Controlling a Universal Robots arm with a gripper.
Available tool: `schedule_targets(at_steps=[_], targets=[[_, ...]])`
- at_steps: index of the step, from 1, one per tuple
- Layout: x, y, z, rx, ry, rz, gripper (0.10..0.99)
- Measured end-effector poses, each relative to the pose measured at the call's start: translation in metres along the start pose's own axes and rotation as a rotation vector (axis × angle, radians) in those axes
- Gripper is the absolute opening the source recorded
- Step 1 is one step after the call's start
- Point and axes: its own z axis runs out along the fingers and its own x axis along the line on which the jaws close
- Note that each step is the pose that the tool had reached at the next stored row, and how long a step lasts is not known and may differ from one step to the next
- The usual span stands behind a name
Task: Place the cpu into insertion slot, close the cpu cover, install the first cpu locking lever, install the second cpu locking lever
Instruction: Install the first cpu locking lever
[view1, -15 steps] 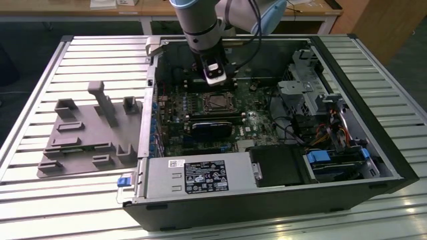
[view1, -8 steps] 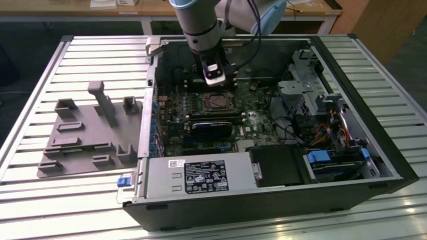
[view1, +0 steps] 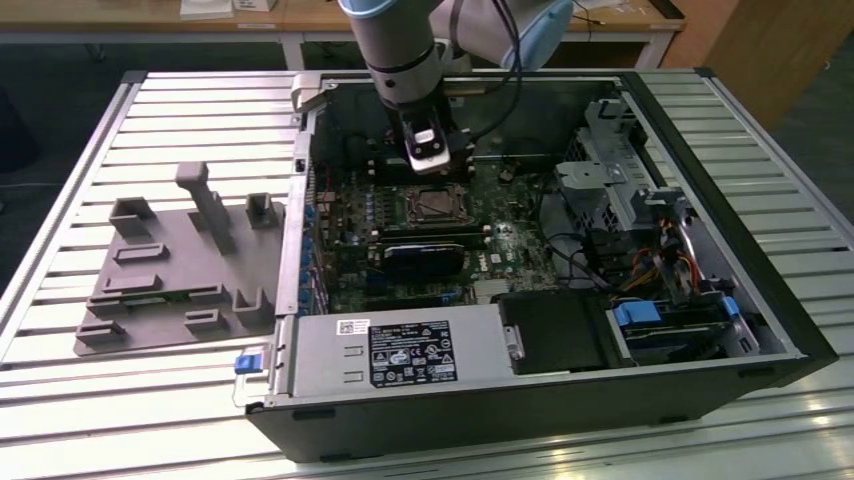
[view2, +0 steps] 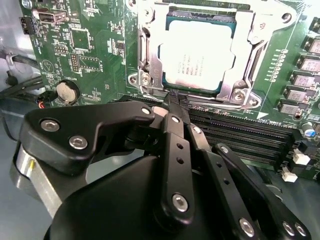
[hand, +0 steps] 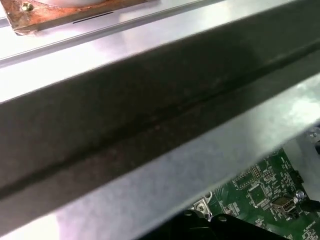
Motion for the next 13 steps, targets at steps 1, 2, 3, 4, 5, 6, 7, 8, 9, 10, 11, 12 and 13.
schedule_targets(at_steps=[1, 2, 3, 4, 5, 6, 7, 8, 9, 10, 11, 12, 13], targets=[[-0.0001, 0.0001, 0.0003, 0.0, -0.0004, 0.002, 0.102], [-0.0002, 0.0002, 0.0005, 0.001, -0.0006, 0.003, 0.102], [-0.0005, 0.0003, 0.0009, 0.001, -0.0008, 0.004, 0.102], [-0.001, 0.0005, 0.0013, 0.001, -0.0011, 0.005, 0.102], [-0.0016, 0.0009, 0.0018, 0.001, -0.0014, 0.006, 0.102], [-0.0023, 0.0013, 0.0025, 0.001, -0.0017, 0.007, 0.102], [-0.0032, 0.0017, 0.003, 0.001, -0.0019, 0.008, 0.102], [-0.004, 0.0021, 0.0034, 0.002, -0.0022, 0.01, 0.102], [-0.0047, 0.0024, 0.0038, 0.002, -0.0024, 0.011, 0.102], [-0.0052, 0.0026, 0.0041, 0.002, -0.0025, 0.011, 0.102], [-0.0054, 0.0027, 0.0043, 0.002, -0.0026, 0.012, 0.102], [-0.0055, 0.0027, 0.0043, 0.003, -0.0026, 0.012, 0.102], [-0.0055, 0.0027, 0.0043, 0.003, -0.0026, 0.012, 0.102]])
